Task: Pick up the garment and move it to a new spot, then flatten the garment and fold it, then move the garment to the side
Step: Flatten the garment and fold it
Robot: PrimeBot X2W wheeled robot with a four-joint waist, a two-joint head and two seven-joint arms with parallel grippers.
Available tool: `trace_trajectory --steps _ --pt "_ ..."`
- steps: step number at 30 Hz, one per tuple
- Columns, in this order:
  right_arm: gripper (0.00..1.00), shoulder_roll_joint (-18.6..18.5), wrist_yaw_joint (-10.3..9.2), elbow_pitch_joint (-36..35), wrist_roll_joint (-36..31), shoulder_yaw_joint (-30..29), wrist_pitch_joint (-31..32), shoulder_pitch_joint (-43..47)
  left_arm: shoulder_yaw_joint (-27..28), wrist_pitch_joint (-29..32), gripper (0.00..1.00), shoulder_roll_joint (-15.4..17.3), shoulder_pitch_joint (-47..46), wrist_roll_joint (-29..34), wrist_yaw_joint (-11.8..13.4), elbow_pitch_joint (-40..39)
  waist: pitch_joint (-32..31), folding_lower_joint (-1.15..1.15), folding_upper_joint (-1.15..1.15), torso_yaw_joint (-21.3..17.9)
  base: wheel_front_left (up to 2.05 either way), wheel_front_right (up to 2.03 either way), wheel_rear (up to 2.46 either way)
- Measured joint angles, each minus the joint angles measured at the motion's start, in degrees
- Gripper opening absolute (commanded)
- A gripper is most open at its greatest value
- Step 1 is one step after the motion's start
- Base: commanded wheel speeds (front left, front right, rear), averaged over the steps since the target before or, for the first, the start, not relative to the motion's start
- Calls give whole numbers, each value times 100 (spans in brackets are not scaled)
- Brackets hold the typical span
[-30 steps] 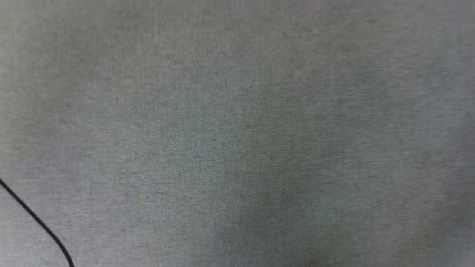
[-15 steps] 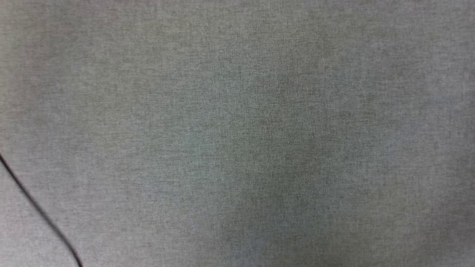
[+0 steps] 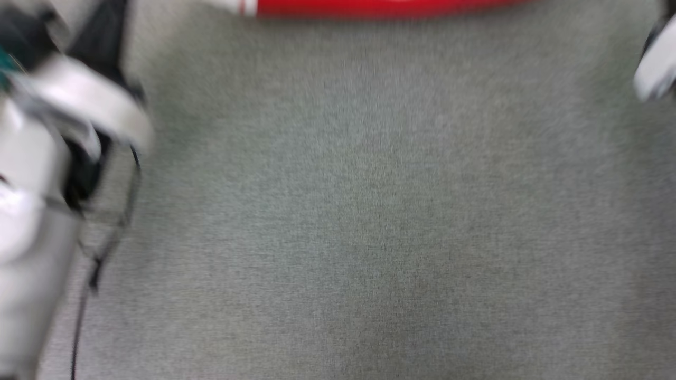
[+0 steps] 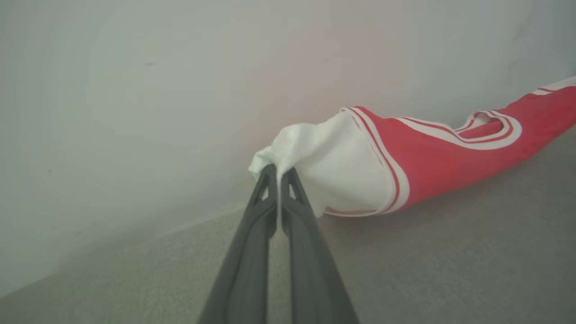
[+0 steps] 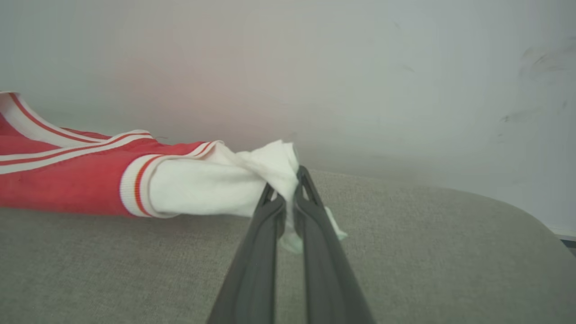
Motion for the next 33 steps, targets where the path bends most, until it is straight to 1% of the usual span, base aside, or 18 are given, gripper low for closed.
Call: trace_trajectory --steps 3,6,10,15,19,22,27,31,33 --pt "0 -137 0 -181 360 116 134 703 -126 35 0 -21 801 -129 45 -147 -326 -1 0 19 0 0 0" --pt "0 -360 0 -427 524 279 232 1405 -189 49 0 4 1527 -267 102 -288 -633 -2 0 33 0 0 0" --pt "0 -564 1 -753 798 412 380 2221 -327 126 0 66 2370 -391 165 -456 -975 -2 0 41 0 0 0" --pt "0 -742 1 -1051 1058 355 487 3095 -454 197 0 171 3110 -445 299 -712 -1336 -2 0 45 0 0 0" --pt "0 -834 2 -1321 1165 287 573 3727 -458 250 0 253 3656 -615 404 -928 -1617 -2 0 40 0 0 0" --pt "0 -905 2 -1595 1256 242 673 4214 -467 304 0 410 4061 -698 452 -1133 -1830 -2 0 27 0 0 0" --pt "0 -1042 2 -2028 1432 76 887 4938 -414 389 0 630 4785 -907 630 -1535 -2138 -2 0 -15 0 0 0" --pt "0 -1056 2 -2324 1571 -142 1106 5454 -304 497 0 797 5281 -1211 684 -1897 -2313 -2 0 -61 0 0 0" --pt "0 -1057 2 -2474 1613 -209 1236 5707 -299 559 0 929 5487 -1252 717 -2060 -2362 -2 0 -80 0 0 0"
